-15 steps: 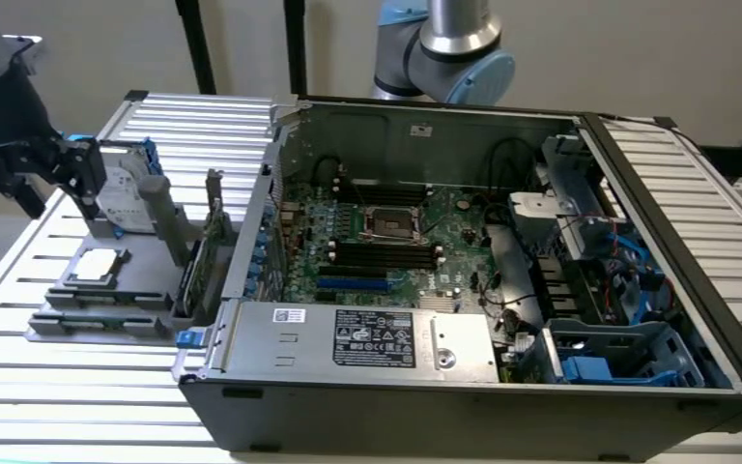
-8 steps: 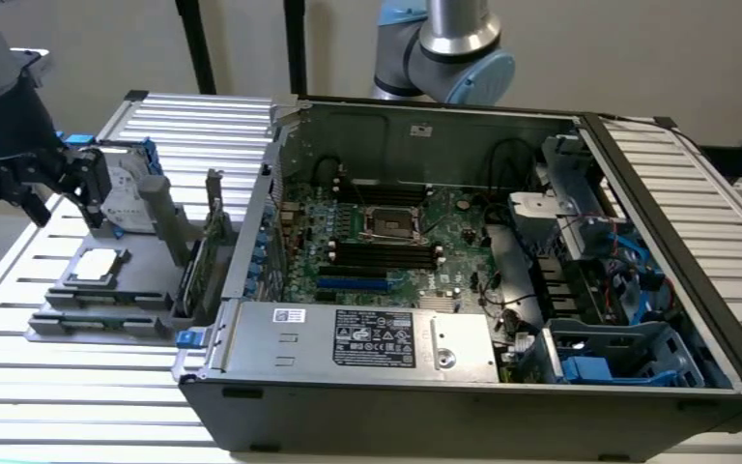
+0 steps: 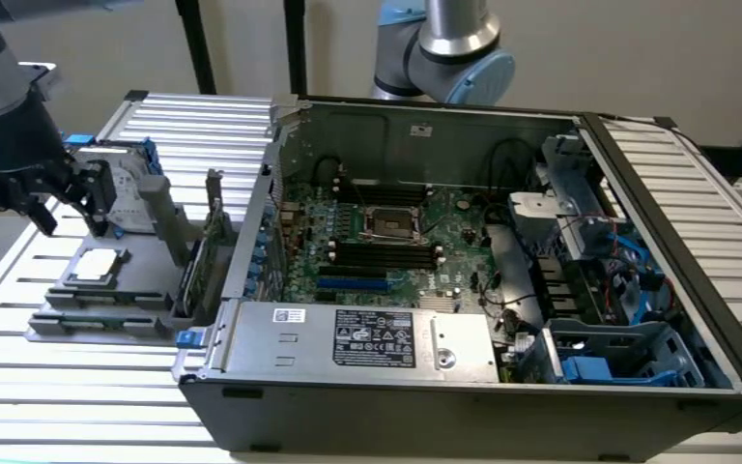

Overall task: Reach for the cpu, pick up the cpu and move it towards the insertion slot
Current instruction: 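Pick up the cpu and move it towards the insertion slot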

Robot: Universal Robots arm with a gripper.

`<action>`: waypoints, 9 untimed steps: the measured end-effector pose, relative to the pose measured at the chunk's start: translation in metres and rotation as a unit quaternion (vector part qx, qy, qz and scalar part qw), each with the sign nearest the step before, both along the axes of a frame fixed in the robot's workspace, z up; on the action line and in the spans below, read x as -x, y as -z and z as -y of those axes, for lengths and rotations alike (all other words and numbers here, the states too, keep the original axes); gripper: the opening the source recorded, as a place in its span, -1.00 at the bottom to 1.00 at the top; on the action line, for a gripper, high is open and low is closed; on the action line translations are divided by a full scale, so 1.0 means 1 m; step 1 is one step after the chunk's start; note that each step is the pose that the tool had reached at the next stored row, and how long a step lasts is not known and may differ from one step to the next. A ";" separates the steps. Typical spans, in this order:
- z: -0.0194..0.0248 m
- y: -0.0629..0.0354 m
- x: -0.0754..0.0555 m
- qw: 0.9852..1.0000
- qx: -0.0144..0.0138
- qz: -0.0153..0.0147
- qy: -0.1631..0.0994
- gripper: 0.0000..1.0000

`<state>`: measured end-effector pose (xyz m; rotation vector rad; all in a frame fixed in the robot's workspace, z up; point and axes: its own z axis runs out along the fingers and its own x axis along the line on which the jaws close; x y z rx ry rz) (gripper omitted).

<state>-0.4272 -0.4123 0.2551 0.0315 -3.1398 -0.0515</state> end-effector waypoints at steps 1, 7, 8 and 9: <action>-0.0001 0.0018 0.000 1.000 0.000 0.000 0.000 0.31; -0.0013 0.0127 0.001 1.000 0.000 0.000 0.000 0.31; -0.0014 0.0145 0.001 1.000 0.000 0.000 0.000 0.31; -0.0016 0.0163 0.002 1.000 0.000 0.000 0.000 0.31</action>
